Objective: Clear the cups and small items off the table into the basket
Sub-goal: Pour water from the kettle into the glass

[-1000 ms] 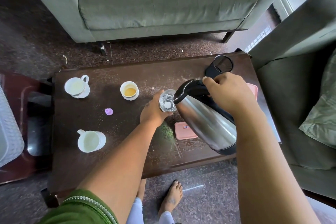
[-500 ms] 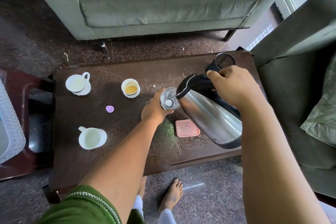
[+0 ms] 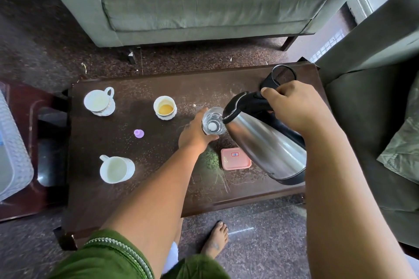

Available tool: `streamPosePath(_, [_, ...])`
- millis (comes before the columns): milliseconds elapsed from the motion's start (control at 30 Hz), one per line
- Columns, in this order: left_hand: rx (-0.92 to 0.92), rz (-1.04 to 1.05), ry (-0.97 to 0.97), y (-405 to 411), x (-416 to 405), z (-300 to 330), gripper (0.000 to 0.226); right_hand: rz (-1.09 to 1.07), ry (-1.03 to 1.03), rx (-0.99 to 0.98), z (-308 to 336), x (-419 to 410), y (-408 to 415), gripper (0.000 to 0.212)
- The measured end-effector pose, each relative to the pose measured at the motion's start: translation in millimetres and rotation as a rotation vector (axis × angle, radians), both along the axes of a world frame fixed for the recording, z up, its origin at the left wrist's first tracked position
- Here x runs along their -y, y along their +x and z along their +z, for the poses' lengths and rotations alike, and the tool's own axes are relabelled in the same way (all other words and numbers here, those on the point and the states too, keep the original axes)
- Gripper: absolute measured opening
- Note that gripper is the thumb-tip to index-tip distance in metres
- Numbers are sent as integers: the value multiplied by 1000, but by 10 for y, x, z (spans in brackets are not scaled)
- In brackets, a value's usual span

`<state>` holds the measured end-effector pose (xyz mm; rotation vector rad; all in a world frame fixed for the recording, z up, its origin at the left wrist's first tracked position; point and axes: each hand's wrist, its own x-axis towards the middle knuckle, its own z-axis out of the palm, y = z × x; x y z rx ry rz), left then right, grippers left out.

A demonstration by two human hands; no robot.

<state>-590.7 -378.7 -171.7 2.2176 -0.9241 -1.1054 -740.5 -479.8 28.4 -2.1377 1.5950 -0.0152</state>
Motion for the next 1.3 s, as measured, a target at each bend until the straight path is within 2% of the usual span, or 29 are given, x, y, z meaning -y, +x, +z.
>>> streamPosePath(733, [-46, -18, 24, 10, -15, 50, 88, 12, 21, -25, 32, -31, 90, 50])
streamPosePath(1300, [-18, -36, 9, 24, -26, 136, 80, 57, 22, -54, 46, 27, 137, 49])
